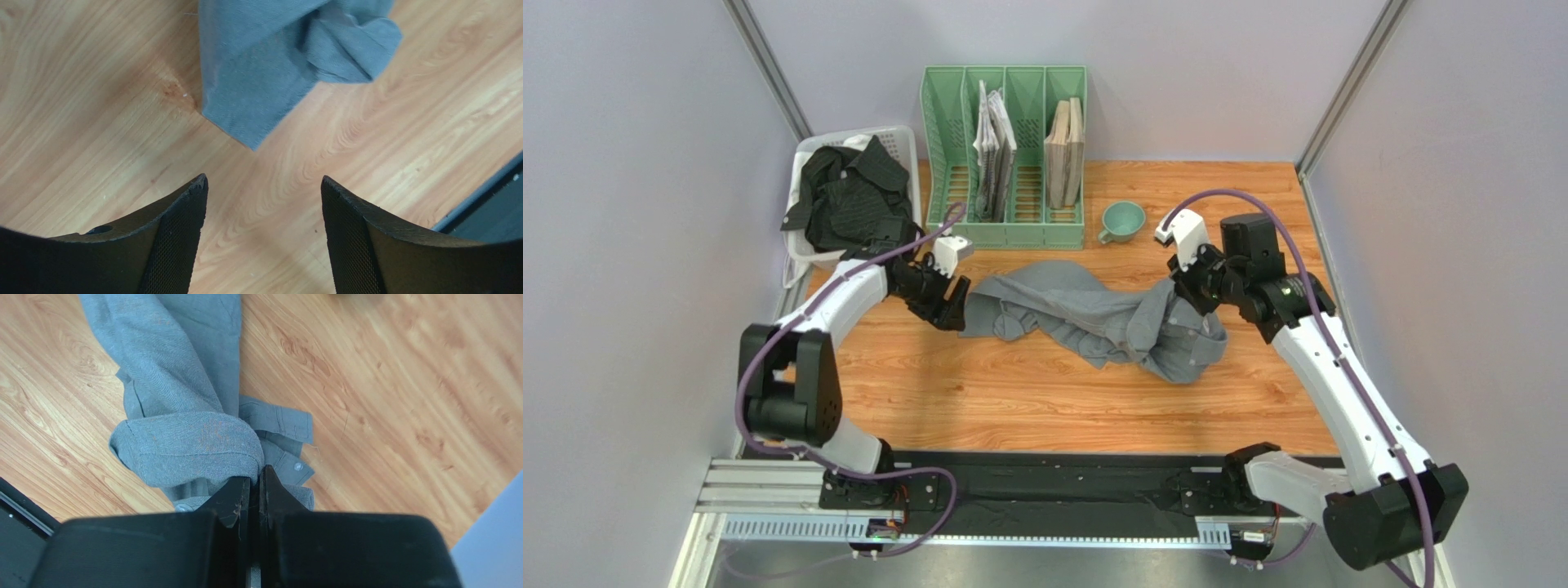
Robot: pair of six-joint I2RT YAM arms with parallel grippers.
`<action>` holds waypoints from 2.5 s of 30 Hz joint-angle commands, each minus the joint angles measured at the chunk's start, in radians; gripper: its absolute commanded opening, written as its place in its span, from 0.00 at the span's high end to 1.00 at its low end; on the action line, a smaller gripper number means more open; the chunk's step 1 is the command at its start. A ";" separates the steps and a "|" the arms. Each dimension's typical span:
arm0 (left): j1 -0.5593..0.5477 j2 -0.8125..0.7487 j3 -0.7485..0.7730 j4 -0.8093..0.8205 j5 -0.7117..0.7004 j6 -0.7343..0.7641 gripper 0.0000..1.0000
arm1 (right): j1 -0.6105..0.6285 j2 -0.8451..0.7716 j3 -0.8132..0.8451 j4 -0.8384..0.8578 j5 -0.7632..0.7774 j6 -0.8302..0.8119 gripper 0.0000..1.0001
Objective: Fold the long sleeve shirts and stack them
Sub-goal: Flatten the shirt out
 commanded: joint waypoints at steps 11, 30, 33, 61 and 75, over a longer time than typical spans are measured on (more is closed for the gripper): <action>-0.073 0.318 0.182 0.224 -0.102 -0.089 0.47 | -0.048 -0.035 0.103 0.007 -0.118 0.080 1.00; 0.043 -0.335 0.311 -0.424 0.086 0.302 1.00 | -0.213 -0.060 0.269 -0.019 -0.045 0.070 1.00; 0.043 -0.273 0.314 -0.414 0.058 0.298 1.00 | -0.235 0.132 0.242 0.007 -0.058 0.071 1.00; 0.043 -0.021 0.138 -0.082 -0.046 -0.011 1.00 | 0.119 0.005 -0.201 -0.039 -0.289 0.393 0.20; 0.043 -0.025 0.138 -0.083 -0.048 0.012 1.00 | 0.636 0.281 -0.319 0.318 0.322 0.220 0.10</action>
